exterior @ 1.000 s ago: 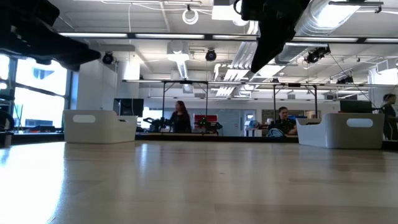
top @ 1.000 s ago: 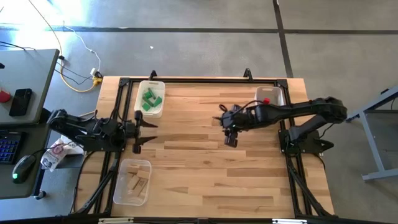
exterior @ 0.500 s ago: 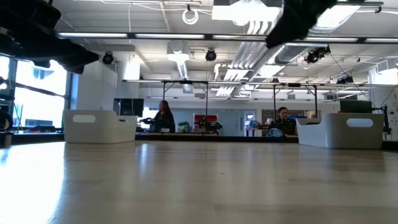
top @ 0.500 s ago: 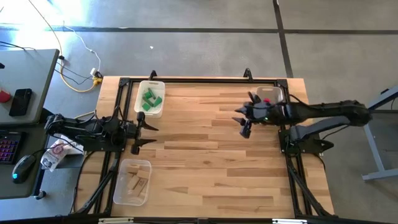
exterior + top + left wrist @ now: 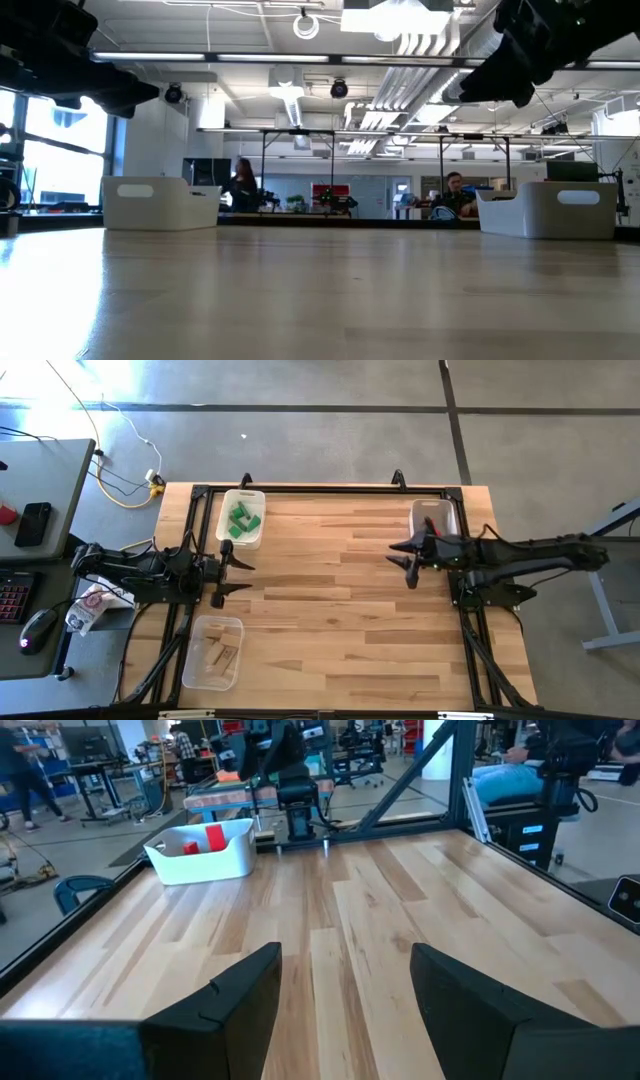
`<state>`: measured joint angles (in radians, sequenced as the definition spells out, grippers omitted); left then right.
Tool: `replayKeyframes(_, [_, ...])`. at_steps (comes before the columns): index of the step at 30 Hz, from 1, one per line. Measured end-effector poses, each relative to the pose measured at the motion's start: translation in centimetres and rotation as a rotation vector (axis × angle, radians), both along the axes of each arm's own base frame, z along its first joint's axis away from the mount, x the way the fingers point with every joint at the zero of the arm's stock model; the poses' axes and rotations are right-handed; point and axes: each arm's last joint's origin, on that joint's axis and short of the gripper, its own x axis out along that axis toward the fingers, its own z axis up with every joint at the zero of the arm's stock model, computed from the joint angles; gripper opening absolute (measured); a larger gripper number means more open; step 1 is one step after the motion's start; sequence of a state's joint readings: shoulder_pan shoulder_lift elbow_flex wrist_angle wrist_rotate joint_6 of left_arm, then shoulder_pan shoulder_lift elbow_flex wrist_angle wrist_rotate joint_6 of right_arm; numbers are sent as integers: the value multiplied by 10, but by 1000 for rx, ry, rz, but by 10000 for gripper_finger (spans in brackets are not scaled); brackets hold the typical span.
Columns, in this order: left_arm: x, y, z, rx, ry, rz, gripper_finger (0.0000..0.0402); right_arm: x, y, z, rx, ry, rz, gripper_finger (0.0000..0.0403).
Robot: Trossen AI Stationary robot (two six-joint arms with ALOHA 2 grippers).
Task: Sort & place blocks by color
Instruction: Return to Home Position
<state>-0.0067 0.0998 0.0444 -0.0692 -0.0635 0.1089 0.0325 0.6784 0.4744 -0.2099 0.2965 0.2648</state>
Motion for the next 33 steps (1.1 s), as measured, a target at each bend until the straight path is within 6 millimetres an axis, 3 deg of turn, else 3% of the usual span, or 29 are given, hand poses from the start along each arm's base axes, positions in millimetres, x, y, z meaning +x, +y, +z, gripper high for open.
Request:
replayKeyframes(15, [0,0,0,-48,-3,6,209,-17,-1,-64,40,-220,26,156])
replayKeyframes(26, [0,0,0,-52,-4,6,209,-31,-3,-82,46,-306,25,156])
replayKeyframes(33, [0,0,0,-53,-4,6,209,-36,-4,-77,-23,-341,-7,156])
